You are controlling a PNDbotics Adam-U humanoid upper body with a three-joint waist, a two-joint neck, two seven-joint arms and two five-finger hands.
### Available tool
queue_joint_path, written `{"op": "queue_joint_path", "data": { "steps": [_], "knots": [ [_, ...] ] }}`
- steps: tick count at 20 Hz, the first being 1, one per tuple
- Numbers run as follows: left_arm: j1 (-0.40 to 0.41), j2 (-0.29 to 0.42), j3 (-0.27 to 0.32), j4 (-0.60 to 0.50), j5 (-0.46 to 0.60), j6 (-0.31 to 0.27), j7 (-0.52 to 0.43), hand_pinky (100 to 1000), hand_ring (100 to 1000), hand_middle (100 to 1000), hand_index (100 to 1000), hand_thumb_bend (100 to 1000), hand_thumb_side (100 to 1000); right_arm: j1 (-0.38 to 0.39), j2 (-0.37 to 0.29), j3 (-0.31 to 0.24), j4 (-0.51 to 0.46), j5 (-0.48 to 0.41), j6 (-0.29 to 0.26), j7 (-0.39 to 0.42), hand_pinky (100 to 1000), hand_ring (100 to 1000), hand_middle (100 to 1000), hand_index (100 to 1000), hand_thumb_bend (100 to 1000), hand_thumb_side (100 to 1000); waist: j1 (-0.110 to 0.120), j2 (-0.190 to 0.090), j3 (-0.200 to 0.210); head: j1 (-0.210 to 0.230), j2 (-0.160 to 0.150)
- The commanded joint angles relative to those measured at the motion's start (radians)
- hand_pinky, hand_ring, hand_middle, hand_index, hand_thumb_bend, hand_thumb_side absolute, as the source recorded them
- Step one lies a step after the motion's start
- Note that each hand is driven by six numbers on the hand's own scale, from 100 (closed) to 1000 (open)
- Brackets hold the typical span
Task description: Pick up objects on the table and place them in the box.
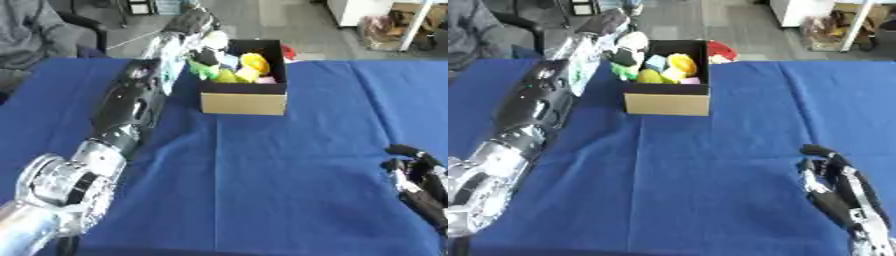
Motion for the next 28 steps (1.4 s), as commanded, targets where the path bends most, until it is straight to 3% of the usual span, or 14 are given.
{"op": "queue_joint_path", "data": {
  "steps": [1,5,9,10,12,16,18,23,28],
  "knots": [
    [-0.015,-0.013,0.005,0.005,-0.012,0.020,0.051,699,565,556,788,100,238,-0.015,-0.007,-0.002,-0.009,-0.006,-0.002,0.002,757,667,746,803,100,346,-0.018,-0.011,-0.001,0.003,0.004],
    [-0.009,-0.007,0.003,0.023,-0.003,0.016,0.047,780,735,739,912,117,215,-0.015,-0.007,-0.002,-0.010,-0.006,-0.002,0.002,757,667,746,803,100,348,-0.017,-0.011,0.000,0.000,0.004],
    [-0.009,0.013,0.013,0.006,0.033,0.010,0.065,805,773,786,933,100,190,-0.014,-0.006,-0.002,-0.010,-0.005,-0.002,0.003,757,667,746,803,100,346,-0.017,-0.012,0.002,0.001,0.004],
    [-0.011,0.023,0.019,-0.004,0.056,0.002,0.069,808,777,788,933,100,220,-0.013,-0.007,-0.003,-0.010,-0.005,-0.001,0.002,757,667,746,803,100,346,-0.016,-0.012,0.002,0.001,0.004],
    [-0.015,0.044,0.031,-0.022,0.114,-0.010,0.070,817,789,802,937,100,418,-0.012,-0.008,-0.004,-0.010,-0.005,-0.001,0.001,757,667,746,803,100,346,-0.015,-0.013,0.004,0.002,0.004],
    [-0.025,0.096,0.057,-0.048,0.258,-0.026,0.043,828,804,818,938,100,643,-0.010,-0.009,-0.004,-0.010,-0.003,0.000,0.002,758,668,747,803,100,342,-0.012,-0.014,0.007,-0.001,0.004],
    [-0.029,0.127,0.078,-0.060,0.338,-0.020,0.033,826,802,814,934,100,700,-0.009,-0.010,-0.006,-0.010,-0.002,0.002,0.001,758,667,747,803,100,342,-0.012,-0.015,0.008,-0.002,0.004],
    [-0.023,0.189,0.128,-0.031,0.438,0.103,0.089,822,794,798,924,100,579,-0.007,-0.011,-0.006,-0.012,0.000,0.003,0.000,758,668,747,804,100,341,-0.008,-0.016,0.011,-0.005,0.004],
    [0.002,0.219,0.154,0.074,0.447,0.235,0.167,821,792,797,926,100,551,-0.006,-0.012,-0.008,-0.012,0.001,0.004,0.000,758,667,747,803,100,340,-0.007,-0.015,0.009,-0.009,0.004]
  ]
}}
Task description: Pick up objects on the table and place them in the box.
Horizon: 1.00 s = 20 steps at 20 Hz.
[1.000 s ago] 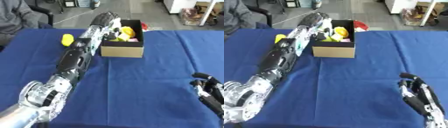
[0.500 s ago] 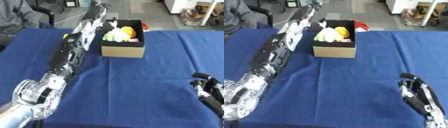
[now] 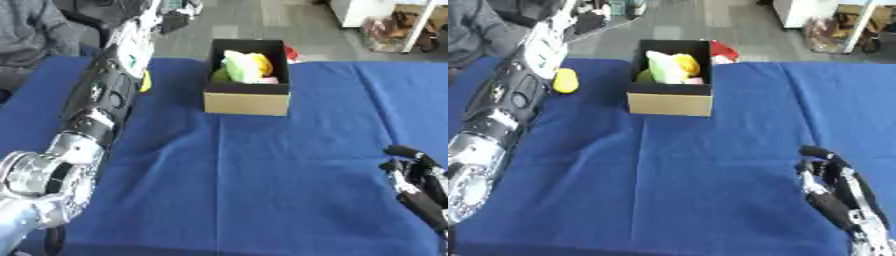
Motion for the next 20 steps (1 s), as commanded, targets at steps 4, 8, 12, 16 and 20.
{"op": "queue_joint_path", "data": {
  "steps": [4,8,12,16,20],
  "knots": [
    [0.001,0.070,0.003,0.141,-0.020,0.124,0.046,827,802,808,930,100,437,-0.007,-0.015,-0.008,-0.011,0.001,0.003,-0.002,757,667,747,803,100,335,-0.006,-0.014,-0.004,-0.006,0.004],
    [0.000,0.094,-0.024,0.211,-0.102,0.147,0.053,834,813,821,934,100,221,-0.007,-0.016,-0.007,-0.011,0.000,0.003,-0.002,757,667,747,803,100,333,-0.005,-0.012,-0.005,-0.008,0.004],
    [0.000,0.111,-0.033,0.242,-0.192,0.153,0.042,835,811,823,934,100,231,-0.006,-0.017,-0.007,-0.011,-0.001,0.004,-0.003,757,667,747,803,100,331,-0.004,-0.010,-0.006,-0.007,0.004],
    [0.015,0.110,-0.028,0.251,-0.226,0.158,0.021,833,805,820,934,102,243,-0.007,-0.016,-0.006,-0.012,-0.002,0.004,-0.001,757,667,747,803,100,328,-0.006,-0.008,-0.008,-0.009,0.004],
    [0.039,0.103,-0.033,0.252,-0.241,0.147,-0.003,834,803,817,934,129,252,-0.010,-0.015,-0.006,-0.011,-0.003,0.004,-0.001,757,667,747,803,100,328,-0.009,-0.004,-0.011,-0.009,0.004]
  ]
}}
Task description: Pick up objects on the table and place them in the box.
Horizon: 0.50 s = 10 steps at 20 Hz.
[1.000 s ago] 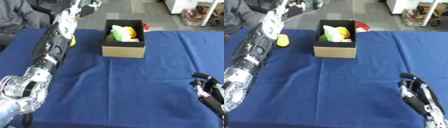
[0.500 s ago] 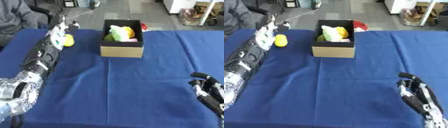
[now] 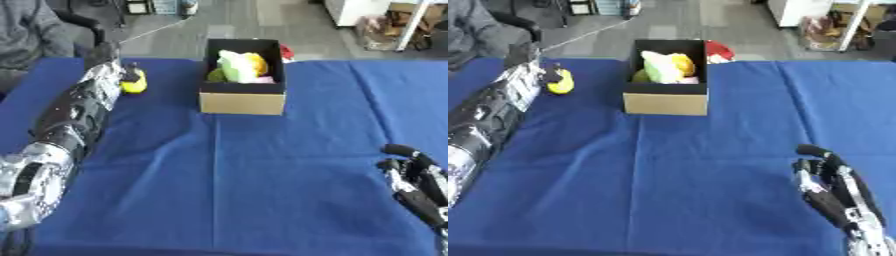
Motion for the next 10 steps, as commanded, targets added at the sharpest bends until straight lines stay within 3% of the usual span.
{"op": "queue_joint_path", "data": {
  "steps": [1,10],
  "knots": [
    [-0.005,0.023,-0.007,-0.012,-0.021,-0.005,-0.015,833,799,813,933,142,254,-0.011,-0.014,-0.005,-0.012,-0.004,0.001,0.001,757,667,747,803,100,327,-0.010,-0.004,-0.002,-0.001,0.004],
    [0.022,0.003,-0.017,-0.058,-0.160,0.003,0.086,824,785,796,942,294,252,-0.026,-0.012,0.001,-0.010,-0.009,0.001,0.005,757,667,747,803,100,314,-0.023,0.016,-0.015,0.010,0.004]
  ]
}}
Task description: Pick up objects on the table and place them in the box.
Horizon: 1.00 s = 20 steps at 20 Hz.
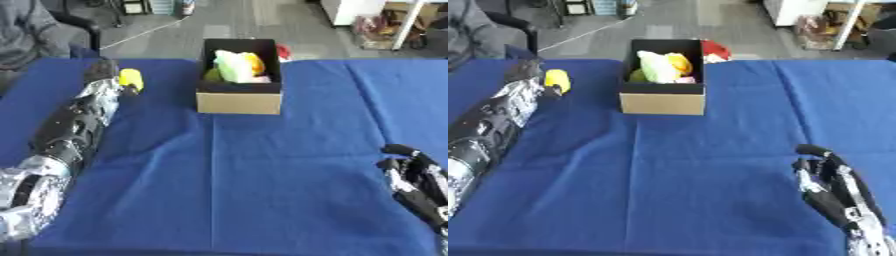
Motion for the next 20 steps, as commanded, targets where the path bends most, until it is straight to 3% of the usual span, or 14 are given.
{"op": "queue_joint_path", "data": {
  "steps": [1,9,20],
  "knots": [
    [-0.016,0.005,-0.006,-0.042,-0.066,-0.005,0.045,826,787,799,943,311,258,-0.018,-0.012,0.001,-0.010,-0.009,-0.002,0.003,757,667,747,803,100,313,-0.020,0.007,-0.004,0.008,0.003],
    [-0.029,0.024,0.001,-0.049,-0.212,-0.015,-0.009,826,784,793,927,407,316,-0.045,-0.016,-0.001,-0.008,-0.015,-0.003,-0.004,757,667,747,803,100,295,-0.035,0.050,-0.012,0.023,-0.032],
    [-0.018,0.028,0.020,-0.046,-0.255,0.086,0.002,722,667,683,856,317,275,-0.050,-0.017,-0.002,-0.006,-0.015,-0.004,-0.005,757,667,748,803,100,294,-0.039,0.057,-0.006,0.021,-0.045]
  ]
}}
